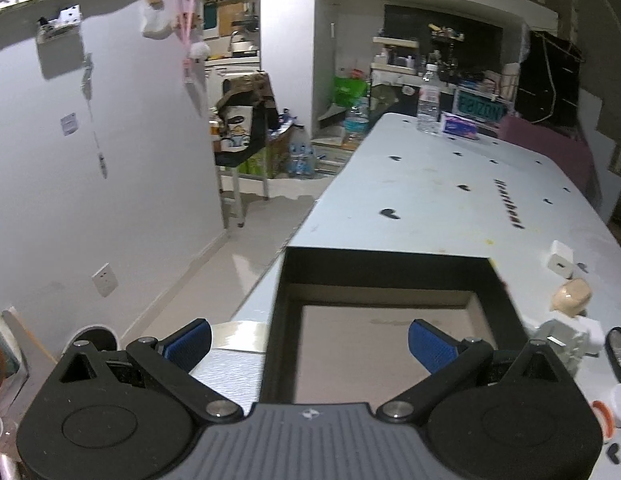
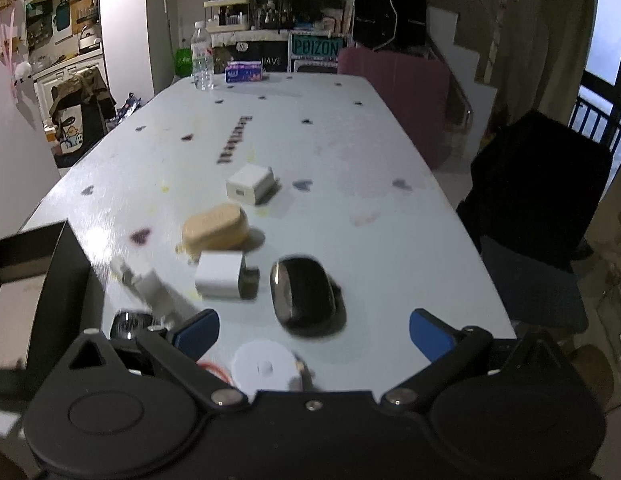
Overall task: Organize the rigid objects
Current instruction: 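Reach the right gripper to the white plastic cable piece and grasp it, then carry the white piece into the black box and open the right gripper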
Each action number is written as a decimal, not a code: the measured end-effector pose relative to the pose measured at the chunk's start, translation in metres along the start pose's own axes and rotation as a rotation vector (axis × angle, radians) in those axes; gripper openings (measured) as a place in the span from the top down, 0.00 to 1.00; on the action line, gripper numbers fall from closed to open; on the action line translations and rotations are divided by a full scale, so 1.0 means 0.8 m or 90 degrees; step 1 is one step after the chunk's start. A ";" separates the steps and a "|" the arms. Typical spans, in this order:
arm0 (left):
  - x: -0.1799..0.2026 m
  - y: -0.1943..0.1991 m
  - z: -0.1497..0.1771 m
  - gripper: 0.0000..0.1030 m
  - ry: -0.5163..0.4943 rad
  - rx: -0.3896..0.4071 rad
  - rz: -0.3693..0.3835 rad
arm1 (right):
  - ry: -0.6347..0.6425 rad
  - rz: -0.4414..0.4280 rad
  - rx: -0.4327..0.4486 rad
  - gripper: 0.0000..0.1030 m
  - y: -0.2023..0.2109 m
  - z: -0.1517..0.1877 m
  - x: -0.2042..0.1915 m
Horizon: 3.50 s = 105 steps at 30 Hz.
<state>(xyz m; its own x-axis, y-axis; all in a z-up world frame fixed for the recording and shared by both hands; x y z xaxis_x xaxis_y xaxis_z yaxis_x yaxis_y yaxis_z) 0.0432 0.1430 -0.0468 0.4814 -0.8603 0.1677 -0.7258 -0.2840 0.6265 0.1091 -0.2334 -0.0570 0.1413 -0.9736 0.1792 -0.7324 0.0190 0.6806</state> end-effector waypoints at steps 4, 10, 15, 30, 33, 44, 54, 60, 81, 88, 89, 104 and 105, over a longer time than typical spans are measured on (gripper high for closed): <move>-0.015 -0.002 0.006 0.00 0.012 0.021 -0.003 | -0.020 -0.034 0.006 0.00 -0.013 -0.024 -0.009; -0.022 -0.010 0.019 0.00 -0.017 0.008 -0.015 | -0.058 -0.130 0.019 0.00 -0.035 -0.050 -0.040; -0.028 -0.018 0.020 0.00 -0.010 -0.009 -0.039 | -0.007 -0.189 0.019 0.00 -0.055 -0.059 -0.082; -0.035 -0.039 0.034 0.53 0.042 -0.084 0.039 | 0.157 -0.261 0.049 0.27 -0.066 -0.051 -0.144; -0.037 -0.039 0.036 0.77 0.044 -0.089 0.038 | 0.186 -0.259 0.052 0.30 -0.067 -0.048 -0.155; -0.036 -0.037 0.036 0.97 0.018 -0.076 0.009 | 0.221 -0.239 0.022 0.52 -0.085 -0.038 -0.172; -0.036 -0.036 0.036 0.98 0.004 -0.067 0.002 | 0.213 -0.212 0.014 0.79 -0.084 -0.035 -0.164; -0.039 -0.037 0.034 0.98 0.015 -0.065 0.007 | 0.141 -0.217 0.042 0.79 -0.068 -0.045 -0.144; -0.040 -0.038 0.035 0.96 0.036 -0.066 0.024 | 0.121 -0.498 -0.024 0.79 -0.019 -0.082 -0.328; -0.041 -0.039 0.035 0.95 0.047 -0.068 0.039 | 0.044 -0.511 -0.116 0.79 -0.057 -0.059 -0.372; -0.041 -0.040 0.034 0.95 0.047 -0.068 0.040 | 0.035 -0.502 -0.124 0.77 -0.059 -0.055 -0.371; -0.040 -0.041 0.035 0.94 0.052 -0.068 0.043 | 0.065 -0.479 -0.165 0.44 -0.050 -0.038 -0.350; -0.040 -0.041 0.035 0.94 0.051 -0.067 0.043 | 0.070 -0.481 -0.163 0.37 -0.048 -0.039 -0.351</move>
<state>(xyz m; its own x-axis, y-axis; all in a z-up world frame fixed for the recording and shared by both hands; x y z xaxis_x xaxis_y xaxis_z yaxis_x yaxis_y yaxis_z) 0.0379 0.1678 -0.0939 0.4738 -0.8385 0.2690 -0.7041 -0.1773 0.6876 0.1180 0.0460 -0.1111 0.6117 -0.7167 -0.3349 -0.2395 -0.5713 0.7850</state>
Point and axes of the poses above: each gripper's, at about its wrist camera, not at the fingertips, and y roughly against the way its jaws point, x to its right, z to its underside, the point moved 8 cm from there along -y, roughly the way its jaws point, and after that the axes turned 12 degrees about y, right-handed, at the moved point
